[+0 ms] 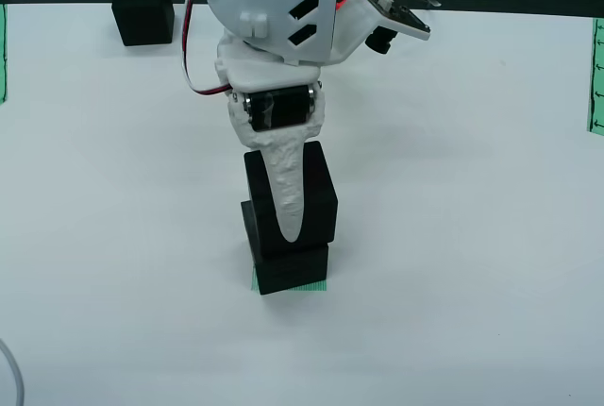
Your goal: Stack 3 Blocks on the chosen place.
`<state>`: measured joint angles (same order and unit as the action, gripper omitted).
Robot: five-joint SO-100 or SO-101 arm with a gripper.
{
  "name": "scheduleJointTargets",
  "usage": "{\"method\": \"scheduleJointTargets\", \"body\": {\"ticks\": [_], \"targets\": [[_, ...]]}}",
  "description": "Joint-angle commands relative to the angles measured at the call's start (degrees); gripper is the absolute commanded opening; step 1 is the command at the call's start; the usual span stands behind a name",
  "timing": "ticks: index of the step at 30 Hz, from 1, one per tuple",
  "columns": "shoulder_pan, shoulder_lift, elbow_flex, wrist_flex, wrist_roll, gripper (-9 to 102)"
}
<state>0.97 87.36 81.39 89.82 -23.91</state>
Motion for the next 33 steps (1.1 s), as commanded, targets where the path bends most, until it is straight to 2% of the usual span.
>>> {"method": "scheduleJointTargets", "body": {"ticks": [1, 15, 18, 24, 30, 33], "targets": [[0.7, 2.8, -0.3, 0.3, -1.0, 36], [5.8, 24.5, 6.2, 0.3, -9.6, 36], [10.4, 31.8, 12.6, 0.3, -16.0, 36], [31.7, 40.3, 22.3, 0.3, -32.1, 36], [56.3, 41.4, 31.8, 0.3, -48.4, 35], [66.2, 39.9, 33.7, -0.4, -53.2, 35]]}}
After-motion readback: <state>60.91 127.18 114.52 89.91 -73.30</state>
